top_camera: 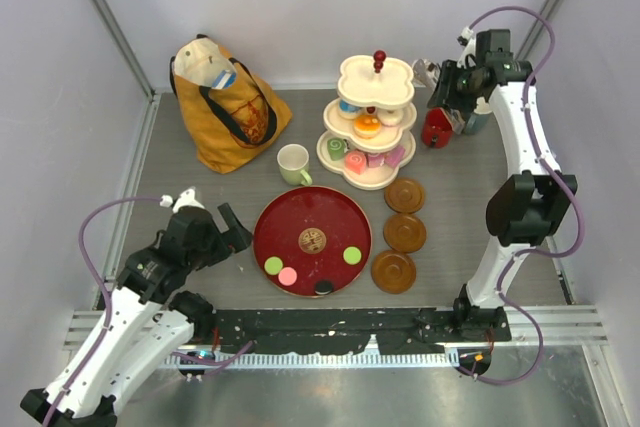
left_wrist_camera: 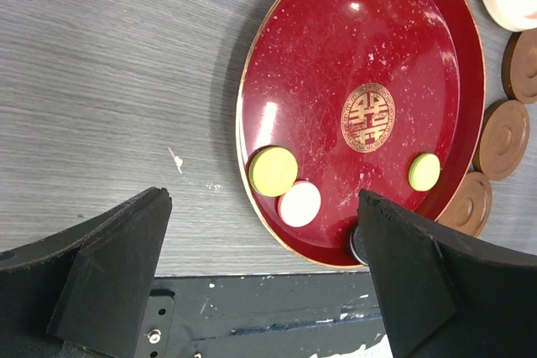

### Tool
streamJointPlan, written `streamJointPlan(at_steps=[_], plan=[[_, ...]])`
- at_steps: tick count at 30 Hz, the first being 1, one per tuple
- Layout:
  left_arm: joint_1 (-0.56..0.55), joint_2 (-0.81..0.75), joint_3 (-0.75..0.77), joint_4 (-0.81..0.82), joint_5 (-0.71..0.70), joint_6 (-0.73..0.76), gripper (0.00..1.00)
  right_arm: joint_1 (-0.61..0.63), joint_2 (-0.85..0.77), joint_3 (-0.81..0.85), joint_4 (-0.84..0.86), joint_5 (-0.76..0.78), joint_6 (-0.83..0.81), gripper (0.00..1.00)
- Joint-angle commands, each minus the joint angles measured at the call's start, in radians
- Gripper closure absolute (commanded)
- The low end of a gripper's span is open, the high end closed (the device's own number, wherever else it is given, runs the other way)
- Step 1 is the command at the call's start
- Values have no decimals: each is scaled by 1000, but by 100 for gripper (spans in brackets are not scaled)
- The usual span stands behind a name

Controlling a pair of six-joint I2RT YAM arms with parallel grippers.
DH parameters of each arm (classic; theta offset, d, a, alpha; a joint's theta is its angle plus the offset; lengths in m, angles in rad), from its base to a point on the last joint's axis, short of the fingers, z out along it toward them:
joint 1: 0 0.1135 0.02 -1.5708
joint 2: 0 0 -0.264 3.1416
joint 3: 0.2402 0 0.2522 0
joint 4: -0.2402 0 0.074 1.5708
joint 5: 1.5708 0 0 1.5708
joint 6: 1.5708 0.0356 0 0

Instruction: Serve the afternoon tea

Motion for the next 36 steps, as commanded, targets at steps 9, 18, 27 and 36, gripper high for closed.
streamJointPlan(at_steps=[9, 18, 27, 36], plan=[[4, 28, 39, 16, -30, 4, 0, 0, 70, 83, -5, -247, -199, 59], [4, 45, 30, 27, -35, 4, 0, 18, 110, 81, -7, -379, -281, 59], [5, 57, 24, 32, -38, 4, 0, 52, 96, 24, -27, -367, -351, 58], [4, 53, 24, 27, -36, -1, 0, 53, 88, 24, -37, -327, -345, 44]])
